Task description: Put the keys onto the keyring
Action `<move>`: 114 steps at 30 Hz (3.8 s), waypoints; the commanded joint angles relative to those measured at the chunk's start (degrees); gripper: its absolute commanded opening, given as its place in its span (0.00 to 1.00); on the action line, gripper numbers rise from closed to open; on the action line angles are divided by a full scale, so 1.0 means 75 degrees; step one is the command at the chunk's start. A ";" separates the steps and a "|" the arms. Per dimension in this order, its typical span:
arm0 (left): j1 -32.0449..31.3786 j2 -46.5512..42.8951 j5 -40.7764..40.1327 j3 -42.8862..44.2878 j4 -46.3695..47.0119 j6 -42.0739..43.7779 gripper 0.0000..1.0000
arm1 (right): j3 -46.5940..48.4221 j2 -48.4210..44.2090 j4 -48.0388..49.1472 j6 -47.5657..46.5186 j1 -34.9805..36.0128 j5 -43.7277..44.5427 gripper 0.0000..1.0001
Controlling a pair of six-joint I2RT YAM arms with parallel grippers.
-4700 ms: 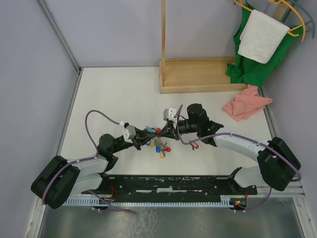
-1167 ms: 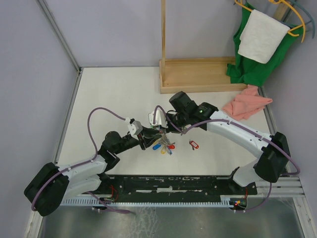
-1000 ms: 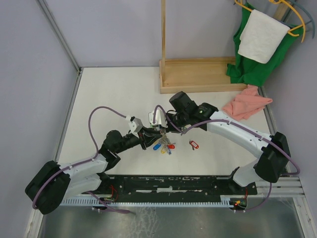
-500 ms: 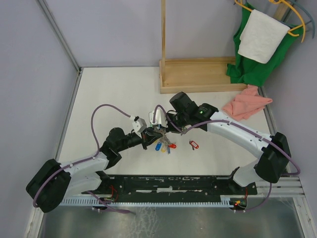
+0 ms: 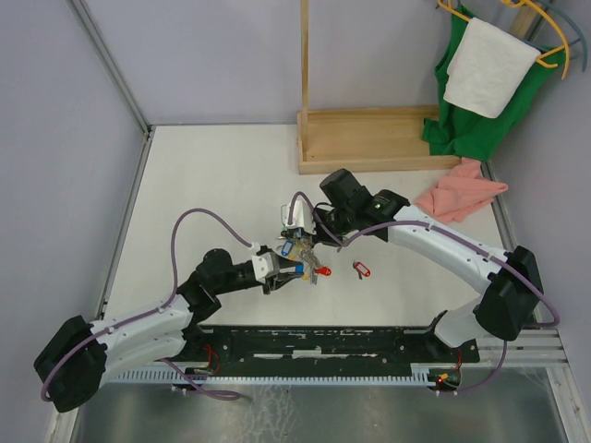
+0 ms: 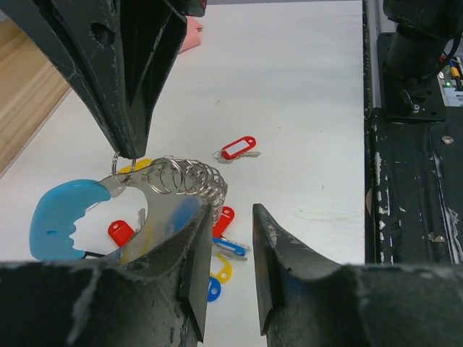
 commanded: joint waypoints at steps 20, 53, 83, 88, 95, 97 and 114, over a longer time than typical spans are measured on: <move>0.1449 0.1604 0.1124 0.0033 0.3883 -0.1079 0.41 | 0.0317 -0.0167 -0.0105 -0.0926 -0.0040 -0.0539 0.01; 0.1533 0.2893 0.1756 0.0992 0.2717 -0.0368 0.08 | 0.0367 -0.0164 -0.0010 -0.0964 -0.0033 -0.0982 0.01; 0.1639 0.4110 -0.0404 -0.1126 0.8524 -0.1628 0.03 | -0.1980 -0.1210 0.0482 0.6025 -0.0054 0.3968 0.50; 0.1638 0.3939 -0.0081 -0.1295 0.8497 -0.1222 0.03 | -0.2922 -0.1184 0.1220 0.7126 -0.0141 0.4728 0.46; 0.1642 0.3144 -0.0013 -0.1160 0.6894 -0.0795 0.03 | -0.3299 -0.0520 0.1806 0.7714 -0.0625 0.4629 0.42; 0.1632 0.2878 -0.0092 -0.1192 0.6689 -0.0743 0.03 | -0.3349 -0.0359 0.1926 0.7723 -0.0691 0.4560 0.39; 0.1639 0.2770 -0.0189 -0.1153 0.6315 -0.0656 0.03 | -0.3912 -0.0120 0.2358 0.7926 -0.0809 0.4646 0.23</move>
